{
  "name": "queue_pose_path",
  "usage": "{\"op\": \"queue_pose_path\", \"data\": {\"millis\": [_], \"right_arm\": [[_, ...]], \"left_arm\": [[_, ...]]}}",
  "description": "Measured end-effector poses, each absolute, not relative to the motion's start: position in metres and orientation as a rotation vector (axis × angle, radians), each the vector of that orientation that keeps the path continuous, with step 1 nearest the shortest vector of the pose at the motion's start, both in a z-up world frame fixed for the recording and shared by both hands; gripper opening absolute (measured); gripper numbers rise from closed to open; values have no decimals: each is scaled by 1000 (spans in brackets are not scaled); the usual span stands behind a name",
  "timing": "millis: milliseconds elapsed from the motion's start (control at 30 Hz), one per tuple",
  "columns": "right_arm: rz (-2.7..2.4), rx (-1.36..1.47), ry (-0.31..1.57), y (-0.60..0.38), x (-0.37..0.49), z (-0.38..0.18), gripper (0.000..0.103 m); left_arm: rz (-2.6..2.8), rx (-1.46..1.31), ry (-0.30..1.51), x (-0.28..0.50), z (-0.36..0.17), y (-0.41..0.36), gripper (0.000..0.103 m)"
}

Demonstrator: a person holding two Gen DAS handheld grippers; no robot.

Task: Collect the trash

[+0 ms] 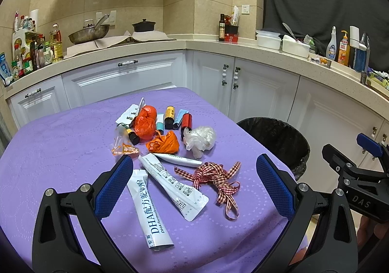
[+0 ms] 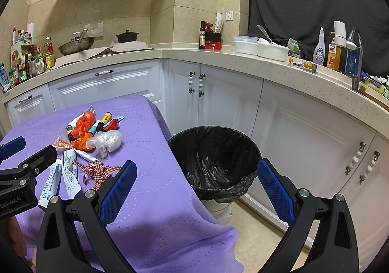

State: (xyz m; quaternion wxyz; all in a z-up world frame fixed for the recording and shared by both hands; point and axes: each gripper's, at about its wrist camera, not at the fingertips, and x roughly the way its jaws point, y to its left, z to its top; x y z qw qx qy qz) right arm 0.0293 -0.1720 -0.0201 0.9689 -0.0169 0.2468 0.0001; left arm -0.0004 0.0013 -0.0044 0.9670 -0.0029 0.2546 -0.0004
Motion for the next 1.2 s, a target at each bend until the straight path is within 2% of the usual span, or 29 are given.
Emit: {"op": "queue_pose_path", "data": {"millis": [1200], "right_arm": [[0,-31,500,-169,29,-17,96]], "left_arm": [[-1,-10,521,-1,-7,0,99]]}}
